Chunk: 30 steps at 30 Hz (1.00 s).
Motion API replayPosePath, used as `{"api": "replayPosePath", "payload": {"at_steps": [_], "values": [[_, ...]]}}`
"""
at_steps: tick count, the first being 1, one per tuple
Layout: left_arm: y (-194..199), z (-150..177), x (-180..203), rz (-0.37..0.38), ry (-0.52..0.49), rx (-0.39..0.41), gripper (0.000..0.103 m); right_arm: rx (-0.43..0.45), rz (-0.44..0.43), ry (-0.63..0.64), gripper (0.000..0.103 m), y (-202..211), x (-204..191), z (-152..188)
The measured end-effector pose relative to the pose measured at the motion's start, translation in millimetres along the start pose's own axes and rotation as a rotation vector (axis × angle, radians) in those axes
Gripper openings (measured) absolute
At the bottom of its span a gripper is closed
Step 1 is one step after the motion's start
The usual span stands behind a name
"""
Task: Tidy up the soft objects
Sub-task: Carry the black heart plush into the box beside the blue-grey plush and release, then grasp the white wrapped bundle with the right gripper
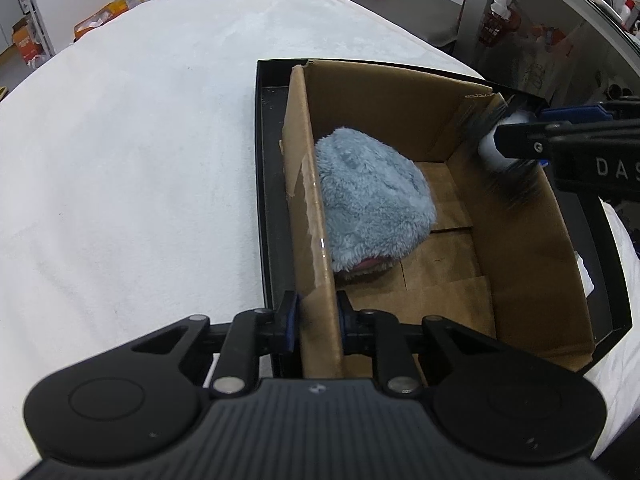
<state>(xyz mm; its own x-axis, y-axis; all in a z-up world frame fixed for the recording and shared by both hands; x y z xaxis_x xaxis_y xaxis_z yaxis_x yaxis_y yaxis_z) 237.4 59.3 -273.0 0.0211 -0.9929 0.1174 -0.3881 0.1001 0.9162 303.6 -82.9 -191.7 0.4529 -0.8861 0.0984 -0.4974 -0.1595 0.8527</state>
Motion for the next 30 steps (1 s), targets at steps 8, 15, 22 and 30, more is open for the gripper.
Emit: {"api": "replayPosePath", "payload": {"at_steps": [8,15,22,30], "values": [[4.3,1.4,12.3,-0.017,-0.1,-0.018,0.022,0.028,-0.033,-0.04,0.05,12.4,4.9,10.1],[19.1,-2.2,19.9,-0.006,-0.179,-0.006,0.033,0.055,-0.061,-0.092,0.05,21.2,18.6,23.3],[24.5,-8.0,29.7,-0.01,-0.2,-0.042,0.041,0.068,-0.075,-0.201,0.053,30.5,46.8,52.3],[30.9,-8.9,45.3,-0.043,-0.236,-0.062,0.046,0.067,-0.076,-0.308,0.062,32.7,81.9,94.7]]}}
Point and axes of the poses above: each gripper's, at about its wrist camera, not at the fingertips, and y roughly against the way its jaws point, x to its right, z to its underside, the point moved 9 cm from there along -y, roughly the way its jaws point, and after that the axes turned 2 degrees about -x, right-handed, at the moved point
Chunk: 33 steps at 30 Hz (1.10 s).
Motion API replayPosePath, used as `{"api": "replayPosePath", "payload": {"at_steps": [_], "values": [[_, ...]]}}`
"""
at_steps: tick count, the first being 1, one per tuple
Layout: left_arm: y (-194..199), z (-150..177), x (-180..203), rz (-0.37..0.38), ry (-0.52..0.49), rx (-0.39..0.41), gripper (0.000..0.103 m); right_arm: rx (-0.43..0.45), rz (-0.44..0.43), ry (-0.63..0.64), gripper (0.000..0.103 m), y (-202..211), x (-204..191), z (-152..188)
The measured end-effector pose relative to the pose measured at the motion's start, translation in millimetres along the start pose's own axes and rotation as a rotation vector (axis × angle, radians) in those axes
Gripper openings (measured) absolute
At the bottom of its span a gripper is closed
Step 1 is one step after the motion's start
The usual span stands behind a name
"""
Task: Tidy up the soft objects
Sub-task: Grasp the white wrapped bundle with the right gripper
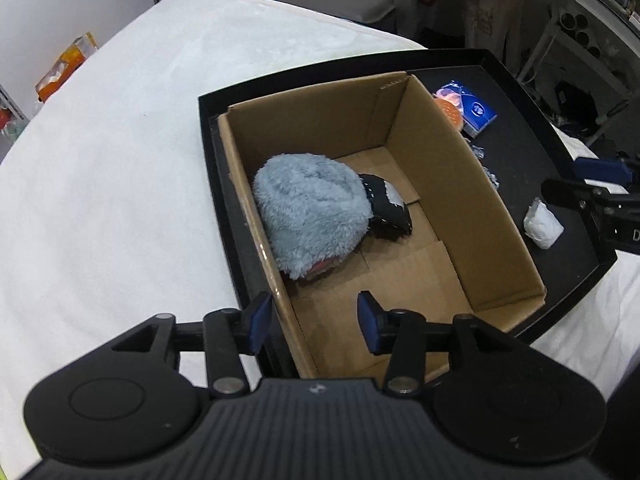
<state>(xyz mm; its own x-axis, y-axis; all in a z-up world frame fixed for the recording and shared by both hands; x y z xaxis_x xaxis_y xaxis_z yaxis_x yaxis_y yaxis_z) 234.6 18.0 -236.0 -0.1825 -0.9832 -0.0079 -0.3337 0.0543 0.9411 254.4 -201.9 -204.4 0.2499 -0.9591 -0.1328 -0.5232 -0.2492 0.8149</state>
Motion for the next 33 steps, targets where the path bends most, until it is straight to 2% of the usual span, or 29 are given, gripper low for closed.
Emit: {"api": "replayPosePath", "payload": {"at_steps": [6,14,19,27,30,32,33], "values": [[-5.9,0.1,9.1,-0.079,-0.084,0.0,0.05,-0.01,-0.016,-0.04,0.063,-5.3,22.3,18.6],[-5.7,-1.9,11.3,-0.12,-0.077,-0.013,0.051,-0.025,-0.048,-0.084,0.066,-25.1,49.4,46.0],[-7.8,-1.9,12.6,-0.16,-0.053,-0.017,0.052,-0.004,-0.074,-0.122,0.065,-35.4,62.8,60.7],[-7.8,-9.3,14.5,-0.185,0.031,-0.044,0.054,-0.022,-0.091,-0.075,0.066,-53.8,66.3,76.3],[-8.4,-10.4,14.1,-0.202,0.056,-0.047,0.054,0.0,-0.09,-0.046,0.065,-55.6,67.6,75.5],[-9.9,-10.0,16.7,-0.22,0.044,-0.052,0.054,0.007,-0.09,-0.025,0.059,-56.1,66.6,75.2],[-10.7,-9.6,17.3,-0.23,0.04,-0.054,0.054,0.008,-0.092,-0.022,0.045,-55.3,66.1,74.7]]}}
Point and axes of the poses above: each gripper's, at about its wrist camera, not at the fingertips, and y roughly against the way its jaws point, x to its right, z to its underside, the point moved 9 cm from there along -y, roughly the way its jaws point, and after that the axes turned 2 degrees about -x, right-handed, at the moved point
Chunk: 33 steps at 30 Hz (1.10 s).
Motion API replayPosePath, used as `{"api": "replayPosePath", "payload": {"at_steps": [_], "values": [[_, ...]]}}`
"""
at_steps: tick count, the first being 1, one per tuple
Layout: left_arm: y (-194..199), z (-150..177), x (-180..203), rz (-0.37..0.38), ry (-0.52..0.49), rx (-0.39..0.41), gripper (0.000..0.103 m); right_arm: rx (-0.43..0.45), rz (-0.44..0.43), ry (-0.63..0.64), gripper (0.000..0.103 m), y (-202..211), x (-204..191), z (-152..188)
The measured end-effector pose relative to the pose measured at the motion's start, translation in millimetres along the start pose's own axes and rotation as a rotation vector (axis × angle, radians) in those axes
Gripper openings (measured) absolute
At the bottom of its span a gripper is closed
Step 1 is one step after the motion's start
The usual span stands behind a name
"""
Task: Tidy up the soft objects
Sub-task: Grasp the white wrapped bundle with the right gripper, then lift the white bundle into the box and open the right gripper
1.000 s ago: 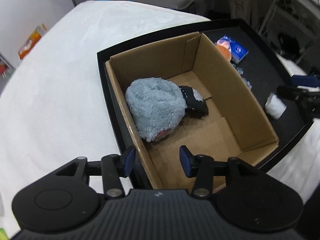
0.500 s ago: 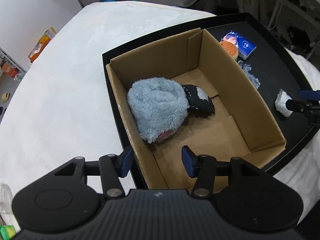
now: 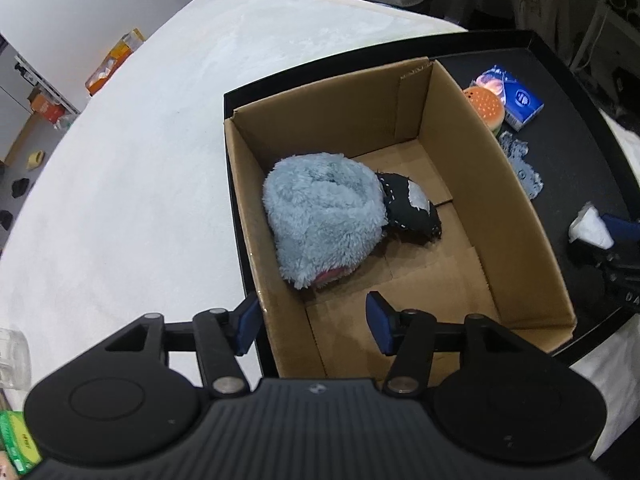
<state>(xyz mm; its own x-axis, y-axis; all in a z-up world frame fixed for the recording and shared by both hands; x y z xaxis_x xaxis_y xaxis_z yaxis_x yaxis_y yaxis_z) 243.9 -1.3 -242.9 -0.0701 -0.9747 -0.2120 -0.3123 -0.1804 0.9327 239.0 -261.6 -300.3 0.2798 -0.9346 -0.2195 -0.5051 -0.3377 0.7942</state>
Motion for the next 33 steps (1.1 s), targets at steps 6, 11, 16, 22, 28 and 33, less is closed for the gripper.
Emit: {"api": "replayPosePath", "payload": {"at_steps": [6,11,16,22,28,33], "values": [[-1.7,3.0,2.6,-0.024,-0.024,-0.013,0.054,-0.008,-0.018,-0.014,0.044,2.2,3.1,0.4],[-1.9,3.1,3.2,-0.037,-0.016,-0.013,0.056,-0.018,-0.04,-0.054,0.044,5.8,3.0,1.5],[1.8,6.9,5.3,-0.041,-0.038,-0.009,0.056,-0.008,-0.007,-0.011,0.044,9.9,-3.5,-1.2],[12.9,9.9,1.3,-0.028,-0.038,0.019,0.056,0.019,-0.003,0.002,0.044,22.2,-14.9,-15.8],[14.5,11.2,0.7,-0.004,-0.046,0.056,0.056,0.029,0.01,0.016,0.044,31.4,-30.7,-23.7],[17.0,12.1,-4.5,0.018,-0.035,0.085,0.056,0.04,0.023,0.03,0.044,40.8,-46.3,-36.0]]}}
Point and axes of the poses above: each gripper's, at about its wrist camera, not at the fingertips, and y roughly against the way its jaws point, x to its right, z to its underside, the point moved 9 cm from there along -y, roughly the way its jaws point, and after that the axes turned 2 degrees about -x, right-handed, at the moved point
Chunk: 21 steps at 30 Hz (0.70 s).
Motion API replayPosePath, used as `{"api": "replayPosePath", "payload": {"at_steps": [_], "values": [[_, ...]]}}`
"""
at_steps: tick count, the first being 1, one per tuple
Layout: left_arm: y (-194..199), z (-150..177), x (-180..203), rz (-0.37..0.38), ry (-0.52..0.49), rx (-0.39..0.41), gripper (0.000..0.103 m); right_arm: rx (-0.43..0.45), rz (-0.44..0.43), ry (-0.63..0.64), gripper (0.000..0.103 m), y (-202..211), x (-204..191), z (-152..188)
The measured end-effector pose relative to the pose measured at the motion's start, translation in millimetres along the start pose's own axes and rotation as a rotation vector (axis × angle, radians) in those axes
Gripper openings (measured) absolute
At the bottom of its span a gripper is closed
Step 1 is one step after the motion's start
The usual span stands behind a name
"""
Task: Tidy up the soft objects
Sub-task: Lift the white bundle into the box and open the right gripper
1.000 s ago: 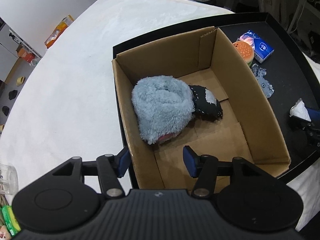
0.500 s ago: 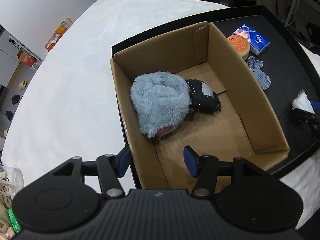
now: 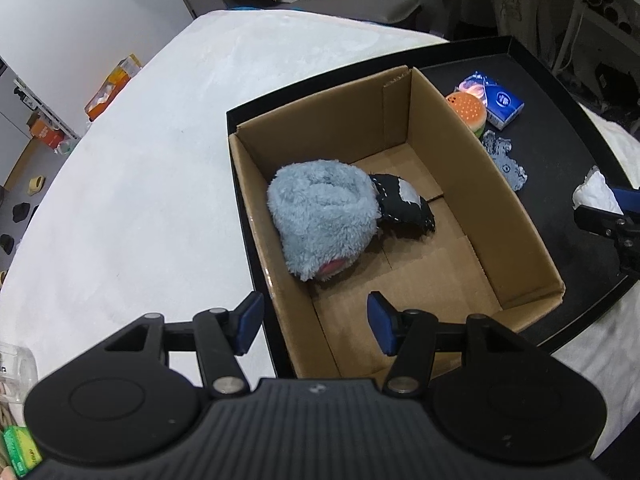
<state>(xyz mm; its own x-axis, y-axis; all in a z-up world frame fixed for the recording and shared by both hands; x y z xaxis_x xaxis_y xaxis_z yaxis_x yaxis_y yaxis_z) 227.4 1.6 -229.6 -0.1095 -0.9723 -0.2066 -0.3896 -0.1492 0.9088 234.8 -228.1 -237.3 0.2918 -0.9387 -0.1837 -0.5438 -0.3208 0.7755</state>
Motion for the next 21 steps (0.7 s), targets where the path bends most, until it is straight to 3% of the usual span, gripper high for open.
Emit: {"api": "replayPosePath", "payload": {"at_steps": [21], "values": [[-15.7,-1.3,-21.9,0.163,0.054,0.069,0.049,0.05,0.035,0.153,0.044,-3.4,-72.7,-78.9]]}}
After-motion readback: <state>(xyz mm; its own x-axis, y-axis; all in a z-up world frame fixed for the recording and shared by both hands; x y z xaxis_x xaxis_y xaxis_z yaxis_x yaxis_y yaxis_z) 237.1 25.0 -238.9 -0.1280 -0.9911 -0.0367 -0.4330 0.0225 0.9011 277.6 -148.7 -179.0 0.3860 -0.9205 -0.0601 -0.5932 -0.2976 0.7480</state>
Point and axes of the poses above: each gripper's, at about its wrist camera, not at the fingertips, and y roughly against the way its jaws point, x to its right, z to its underside, the point moved 9 cm from there along -y, roughly the way its jaws point, and after that the axes turned 2 degrees about -x, right-handed, at the moved point
